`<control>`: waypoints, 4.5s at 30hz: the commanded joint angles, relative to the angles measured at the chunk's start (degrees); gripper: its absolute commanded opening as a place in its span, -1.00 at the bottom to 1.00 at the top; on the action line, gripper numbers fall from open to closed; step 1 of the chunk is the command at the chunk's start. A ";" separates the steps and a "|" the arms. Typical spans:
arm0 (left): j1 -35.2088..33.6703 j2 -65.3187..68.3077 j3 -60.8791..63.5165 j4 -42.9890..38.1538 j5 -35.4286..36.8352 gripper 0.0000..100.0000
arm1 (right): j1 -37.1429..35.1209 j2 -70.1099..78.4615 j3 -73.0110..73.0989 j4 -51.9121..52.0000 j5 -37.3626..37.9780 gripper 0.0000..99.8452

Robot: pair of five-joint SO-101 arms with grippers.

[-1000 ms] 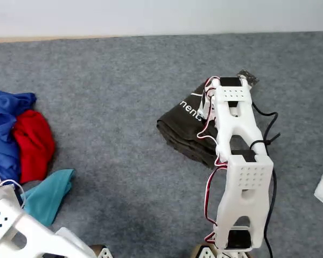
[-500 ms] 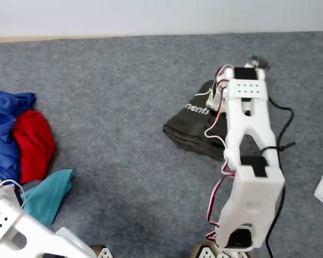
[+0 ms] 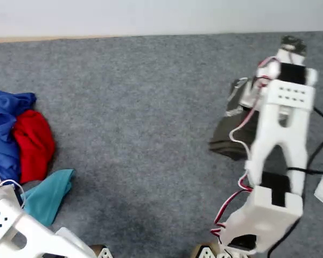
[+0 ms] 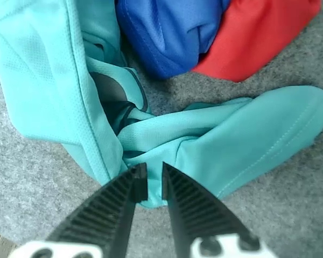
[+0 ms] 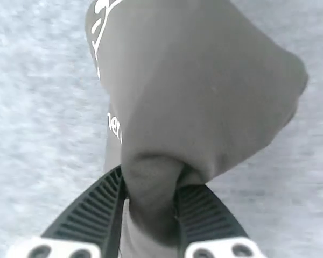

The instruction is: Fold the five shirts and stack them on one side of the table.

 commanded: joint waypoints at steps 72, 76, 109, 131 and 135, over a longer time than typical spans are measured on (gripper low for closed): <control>-0.09 -1.14 -0.66 2.73 -0.35 -0.89 | 48.92 13.76 -3.60 -27.30 37.80 -0.98; -0.09 -1.14 -0.66 2.73 -0.35 -0.89 | 49.63 15.16 -3.60 -29.14 38.51 -0.97; -0.09 -1.14 -0.66 3.60 -0.35 -0.89 | 46.29 1.01 -3.60 -10.95 42.11 -0.55; 7.91 -0.70 -27.74 15.47 -0.18 -0.86 | 28.97 -34.07 31.65 10.77 38.51 -0.55; 8.70 -0.62 -26.95 15.65 -2.02 -0.71 | 27.56 -42.42 38.51 10.68 38.68 -0.55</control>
